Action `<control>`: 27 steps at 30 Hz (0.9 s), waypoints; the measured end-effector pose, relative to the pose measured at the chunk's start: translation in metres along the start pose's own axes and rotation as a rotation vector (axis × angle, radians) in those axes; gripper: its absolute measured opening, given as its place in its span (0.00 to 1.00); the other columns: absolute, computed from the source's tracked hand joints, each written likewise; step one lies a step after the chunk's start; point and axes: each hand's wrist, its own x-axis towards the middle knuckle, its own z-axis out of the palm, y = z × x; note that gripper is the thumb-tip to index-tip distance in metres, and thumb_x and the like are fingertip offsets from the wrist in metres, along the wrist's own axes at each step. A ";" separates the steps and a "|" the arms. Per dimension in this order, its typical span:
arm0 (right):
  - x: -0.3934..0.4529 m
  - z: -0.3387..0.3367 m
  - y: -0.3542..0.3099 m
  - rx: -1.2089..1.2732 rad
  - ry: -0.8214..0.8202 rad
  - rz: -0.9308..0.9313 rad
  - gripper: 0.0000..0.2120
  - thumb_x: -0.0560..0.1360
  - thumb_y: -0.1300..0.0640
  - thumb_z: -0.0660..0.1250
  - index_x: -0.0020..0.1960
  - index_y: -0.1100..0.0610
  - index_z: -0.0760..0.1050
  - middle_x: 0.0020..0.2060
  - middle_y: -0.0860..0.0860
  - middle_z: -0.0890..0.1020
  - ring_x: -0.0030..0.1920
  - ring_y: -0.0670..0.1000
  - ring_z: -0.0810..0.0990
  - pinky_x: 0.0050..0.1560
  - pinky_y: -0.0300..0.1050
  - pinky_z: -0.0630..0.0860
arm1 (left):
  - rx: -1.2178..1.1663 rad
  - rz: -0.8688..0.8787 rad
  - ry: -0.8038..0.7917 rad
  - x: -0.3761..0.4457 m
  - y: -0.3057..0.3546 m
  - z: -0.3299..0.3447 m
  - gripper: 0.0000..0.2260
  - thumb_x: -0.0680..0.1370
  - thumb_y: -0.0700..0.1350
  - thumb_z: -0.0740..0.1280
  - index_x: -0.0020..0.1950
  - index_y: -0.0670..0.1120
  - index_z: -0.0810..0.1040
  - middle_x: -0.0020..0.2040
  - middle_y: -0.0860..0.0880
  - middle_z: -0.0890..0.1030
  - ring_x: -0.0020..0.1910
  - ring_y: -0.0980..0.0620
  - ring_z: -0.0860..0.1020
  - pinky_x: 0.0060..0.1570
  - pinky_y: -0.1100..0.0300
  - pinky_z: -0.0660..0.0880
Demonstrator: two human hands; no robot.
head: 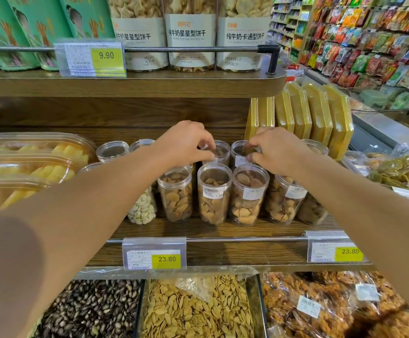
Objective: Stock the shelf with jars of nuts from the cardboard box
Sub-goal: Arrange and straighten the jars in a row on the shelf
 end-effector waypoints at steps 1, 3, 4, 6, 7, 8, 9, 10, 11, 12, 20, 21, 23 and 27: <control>0.000 0.000 0.000 0.002 -0.001 0.001 0.19 0.78 0.48 0.66 0.66 0.52 0.75 0.58 0.50 0.75 0.58 0.54 0.75 0.52 0.47 0.73 | -0.025 -0.005 0.013 0.000 -0.001 -0.001 0.10 0.75 0.54 0.71 0.53 0.53 0.83 0.48 0.53 0.78 0.50 0.54 0.76 0.54 0.50 0.75; -0.001 -0.001 0.000 0.009 -0.004 0.001 0.19 0.78 0.47 0.66 0.66 0.52 0.75 0.58 0.51 0.76 0.58 0.54 0.75 0.53 0.48 0.73 | -0.083 -0.030 0.015 -0.001 -0.004 -0.005 0.09 0.75 0.51 0.70 0.54 0.54 0.83 0.53 0.53 0.80 0.54 0.54 0.77 0.58 0.52 0.74; -0.001 -0.001 0.000 0.010 -0.004 -0.002 0.19 0.78 0.47 0.66 0.66 0.52 0.75 0.58 0.51 0.76 0.58 0.54 0.75 0.53 0.48 0.73 | -0.089 -0.037 -0.004 -0.002 -0.006 -0.006 0.11 0.75 0.49 0.70 0.57 0.55 0.83 0.57 0.53 0.80 0.58 0.54 0.76 0.61 0.53 0.73; -0.002 -0.002 -0.001 0.007 -0.003 -0.004 0.19 0.78 0.48 0.66 0.66 0.52 0.76 0.59 0.51 0.76 0.59 0.54 0.75 0.55 0.50 0.74 | -0.063 -0.040 -0.054 -0.002 -0.008 -0.005 0.14 0.75 0.47 0.71 0.60 0.55 0.81 0.63 0.53 0.79 0.63 0.53 0.75 0.66 0.51 0.69; -0.002 -0.002 -0.001 0.006 -0.004 -0.003 0.19 0.78 0.48 0.66 0.66 0.52 0.75 0.59 0.51 0.76 0.59 0.54 0.75 0.56 0.50 0.75 | -0.047 -0.047 -0.058 -0.002 -0.007 -0.003 0.14 0.75 0.47 0.71 0.61 0.55 0.81 0.63 0.53 0.79 0.64 0.52 0.74 0.67 0.50 0.68; -0.003 -0.002 -0.002 0.004 -0.003 -0.002 0.19 0.78 0.48 0.66 0.67 0.52 0.75 0.60 0.51 0.76 0.60 0.54 0.75 0.56 0.50 0.74 | -0.038 -0.055 -0.047 -0.002 -0.006 -0.001 0.14 0.75 0.48 0.71 0.60 0.55 0.81 0.63 0.53 0.79 0.63 0.51 0.75 0.67 0.49 0.68; -0.003 -0.003 -0.002 0.002 0.000 0.000 0.19 0.78 0.48 0.66 0.67 0.52 0.75 0.60 0.51 0.76 0.60 0.54 0.75 0.55 0.50 0.74 | -0.038 -0.061 -0.029 -0.002 -0.005 0.001 0.14 0.75 0.50 0.72 0.60 0.55 0.81 0.61 0.52 0.79 0.61 0.50 0.75 0.65 0.48 0.69; -0.003 -0.003 -0.002 0.000 0.004 -0.001 0.19 0.78 0.48 0.66 0.67 0.52 0.75 0.60 0.52 0.76 0.60 0.55 0.75 0.55 0.50 0.74 | -0.044 -0.064 -0.009 -0.002 -0.003 0.002 0.13 0.75 0.50 0.72 0.59 0.55 0.81 0.59 0.52 0.79 0.59 0.50 0.76 0.63 0.48 0.71; -0.004 -0.002 -0.003 -0.001 0.008 -0.002 0.19 0.78 0.48 0.66 0.67 0.52 0.75 0.60 0.52 0.76 0.59 0.55 0.75 0.55 0.49 0.74 | -0.052 -0.064 0.005 -0.003 -0.003 0.003 0.13 0.74 0.51 0.72 0.59 0.54 0.82 0.58 0.52 0.79 0.56 0.50 0.77 0.61 0.48 0.72; -0.004 -0.002 -0.003 -0.002 0.014 -0.001 0.19 0.78 0.48 0.65 0.67 0.53 0.75 0.60 0.52 0.76 0.59 0.55 0.75 0.54 0.49 0.74 | -0.059 -0.063 0.011 -0.003 -0.002 0.004 0.13 0.74 0.51 0.72 0.59 0.54 0.82 0.57 0.53 0.79 0.54 0.51 0.77 0.60 0.48 0.73; -0.007 -0.002 -0.004 -0.006 0.032 -0.001 0.19 0.78 0.49 0.65 0.68 0.52 0.75 0.61 0.52 0.76 0.61 0.55 0.75 0.58 0.51 0.75 | -0.069 -0.081 0.077 -0.006 0.000 0.009 0.13 0.73 0.52 0.73 0.57 0.53 0.83 0.53 0.52 0.80 0.52 0.51 0.77 0.55 0.48 0.76; -0.007 -0.001 -0.004 -0.005 0.034 -0.003 0.19 0.78 0.49 0.65 0.68 0.52 0.75 0.60 0.52 0.76 0.60 0.55 0.75 0.57 0.51 0.75 | -0.066 -0.086 0.079 -0.007 0.001 0.009 0.13 0.73 0.53 0.73 0.57 0.53 0.83 0.53 0.52 0.80 0.51 0.51 0.77 0.54 0.48 0.76; -0.007 -0.001 -0.004 -0.005 0.037 -0.007 0.18 0.78 0.49 0.65 0.67 0.52 0.75 0.60 0.52 0.77 0.60 0.55 0.76 0.56 0.51 0.76 | -0.069 -0.089 0.079 -0.007 0.001 0.009 0.13 0.73 0.52 0.73 0.57 0.53 0.83 0.53 0.52 0.80 0.51 0.51 0.77 0.54 0.48 0.76; -0.007 -0.001 -0.003 0.004 0.041 -0.009 0.18 0.78 0.49 0.66 0.66 0.52 0.76 0.59 0.52 0.77 0.59 0.55 0.76 0.56 0.52 0.76 | -0.082 -0.092 0.076 -0.009 0.002 0.008 0.13 0.73 0.51 0.73 0.57 0.52 0.83 0.55 0.52 0.81 0.53 0.51 0.78 0.56 0.48 0.76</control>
